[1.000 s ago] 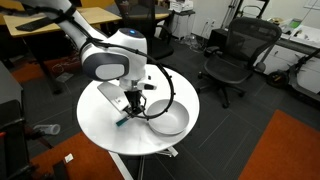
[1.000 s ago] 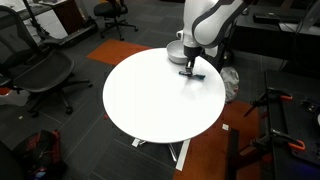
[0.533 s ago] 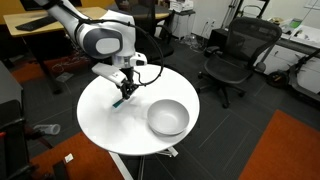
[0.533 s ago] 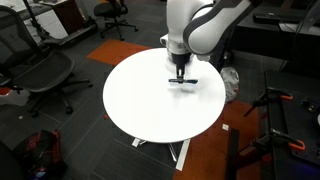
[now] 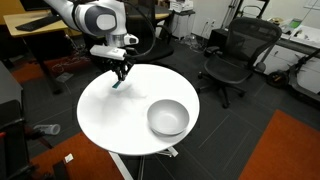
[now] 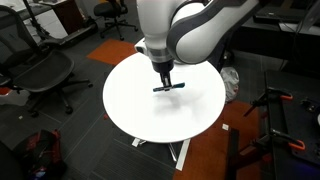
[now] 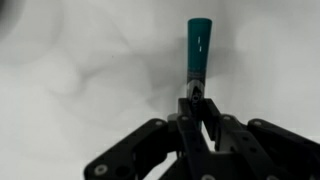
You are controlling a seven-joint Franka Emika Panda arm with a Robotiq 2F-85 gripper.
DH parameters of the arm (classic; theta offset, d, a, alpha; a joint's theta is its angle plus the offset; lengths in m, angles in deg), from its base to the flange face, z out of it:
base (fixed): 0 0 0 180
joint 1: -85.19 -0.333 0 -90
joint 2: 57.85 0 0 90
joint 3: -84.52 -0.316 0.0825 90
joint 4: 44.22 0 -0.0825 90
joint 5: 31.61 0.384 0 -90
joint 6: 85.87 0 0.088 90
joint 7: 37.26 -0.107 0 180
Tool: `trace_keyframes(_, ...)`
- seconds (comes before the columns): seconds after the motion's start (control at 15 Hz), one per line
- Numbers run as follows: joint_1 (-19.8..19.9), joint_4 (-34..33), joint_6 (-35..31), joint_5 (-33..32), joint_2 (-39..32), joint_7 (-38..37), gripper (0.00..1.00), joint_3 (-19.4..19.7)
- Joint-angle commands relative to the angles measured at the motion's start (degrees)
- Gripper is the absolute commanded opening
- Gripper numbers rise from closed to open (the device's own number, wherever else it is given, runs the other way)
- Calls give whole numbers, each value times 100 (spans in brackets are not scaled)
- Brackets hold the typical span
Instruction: Move the marker to the left side of the table
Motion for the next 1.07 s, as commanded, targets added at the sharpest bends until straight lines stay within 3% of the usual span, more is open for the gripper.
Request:
trace_keyframes(0.0, -65, -483, 319, -139, -249, 388, 5, -188)
trace_keyframes(0.33, -131, -729, 212, -140, -514, 663, 5, -337)
trace_keyframes(0.47, -212, -781, 116, -99, -561, 343, 5, -263)
trace_keyframes(1.0, -562, -1049, 47, 215, -543, -2055, 5, 94)
